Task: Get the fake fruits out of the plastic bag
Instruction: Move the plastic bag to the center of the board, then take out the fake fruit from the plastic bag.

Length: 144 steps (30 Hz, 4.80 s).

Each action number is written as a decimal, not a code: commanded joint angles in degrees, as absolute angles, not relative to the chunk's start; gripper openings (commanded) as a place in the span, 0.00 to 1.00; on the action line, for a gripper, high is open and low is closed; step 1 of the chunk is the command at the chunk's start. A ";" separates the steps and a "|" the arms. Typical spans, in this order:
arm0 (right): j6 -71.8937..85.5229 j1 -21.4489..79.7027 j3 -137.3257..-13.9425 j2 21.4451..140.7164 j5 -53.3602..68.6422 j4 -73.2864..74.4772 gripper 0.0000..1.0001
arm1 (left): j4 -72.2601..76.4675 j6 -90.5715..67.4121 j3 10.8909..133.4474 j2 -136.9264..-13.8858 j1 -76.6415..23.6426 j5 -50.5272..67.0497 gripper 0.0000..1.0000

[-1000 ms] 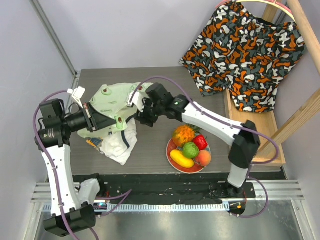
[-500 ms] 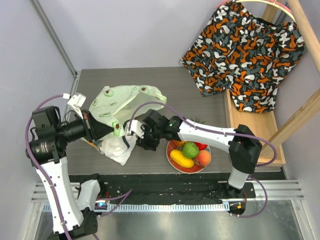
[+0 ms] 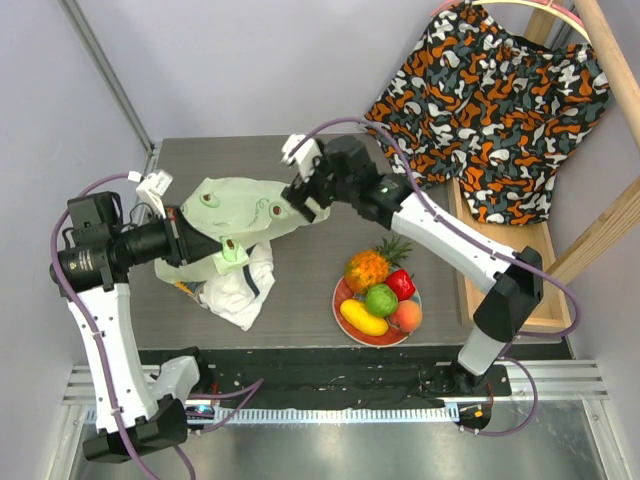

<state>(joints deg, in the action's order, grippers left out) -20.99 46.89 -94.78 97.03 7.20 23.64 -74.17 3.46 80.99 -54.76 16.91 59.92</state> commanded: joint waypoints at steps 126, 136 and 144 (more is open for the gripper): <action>-31.90 49.55 -83.78 109.19 6.67 20.38 0.49 | -92.19 23.03 108.63 -74.71 -14.59 39.46 0.00; -35.67 57.30 -74.79 95.44 9.23 21.09 0.46 | -90.97 24.69 107.43 -66.02 -13.01 39.55 0.00; -36.30 57.30 -83.31 102.91 10.45 21.88 0.46 | -94.83 32.69 87.13 -59.87 -12.92 30.34 0.00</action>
